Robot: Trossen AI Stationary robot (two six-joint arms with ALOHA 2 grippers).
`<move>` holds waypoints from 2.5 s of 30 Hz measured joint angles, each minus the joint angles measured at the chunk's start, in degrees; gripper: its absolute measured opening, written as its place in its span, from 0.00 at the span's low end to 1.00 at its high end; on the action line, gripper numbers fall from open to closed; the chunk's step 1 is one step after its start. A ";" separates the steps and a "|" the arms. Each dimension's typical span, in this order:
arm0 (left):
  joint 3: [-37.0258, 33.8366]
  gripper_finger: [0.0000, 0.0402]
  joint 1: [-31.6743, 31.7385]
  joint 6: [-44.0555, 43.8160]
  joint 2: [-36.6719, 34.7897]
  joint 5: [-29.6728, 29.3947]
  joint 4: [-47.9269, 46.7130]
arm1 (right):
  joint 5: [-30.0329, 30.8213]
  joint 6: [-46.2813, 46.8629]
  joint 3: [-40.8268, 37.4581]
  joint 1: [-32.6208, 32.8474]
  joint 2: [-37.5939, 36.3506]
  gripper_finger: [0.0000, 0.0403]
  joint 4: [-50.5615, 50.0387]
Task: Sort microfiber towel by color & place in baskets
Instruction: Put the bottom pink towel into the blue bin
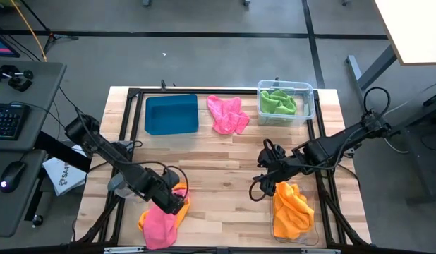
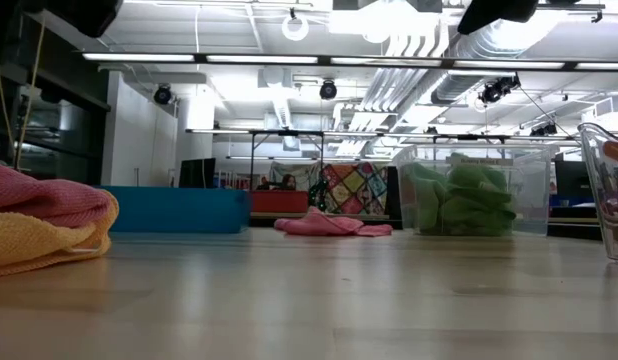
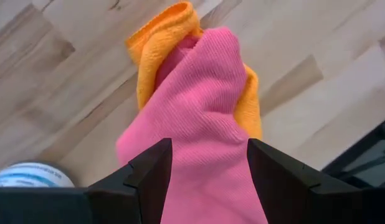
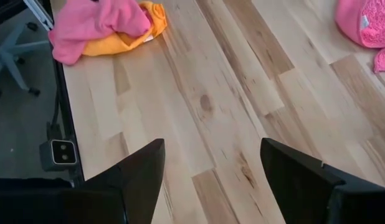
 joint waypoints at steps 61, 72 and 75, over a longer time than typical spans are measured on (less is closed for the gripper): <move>-0.76 0.00 52.05 73.21 -26.39 -42.37 20.75 | 3.19 4.19 0.00 -4.66 -0.02 0.65 -0.02; -27.88 0.00 52.56 58.69 -29.19 -47.40 33.60 | 3.41 9.38 0.00 -4.42 -0.02 0.65 0.12; -27.80 0.00 52.99 60.04 -31.07 -50.07 33.56 | 3.58 10.32 0.00 -3.86 -0.02 0.65 0.18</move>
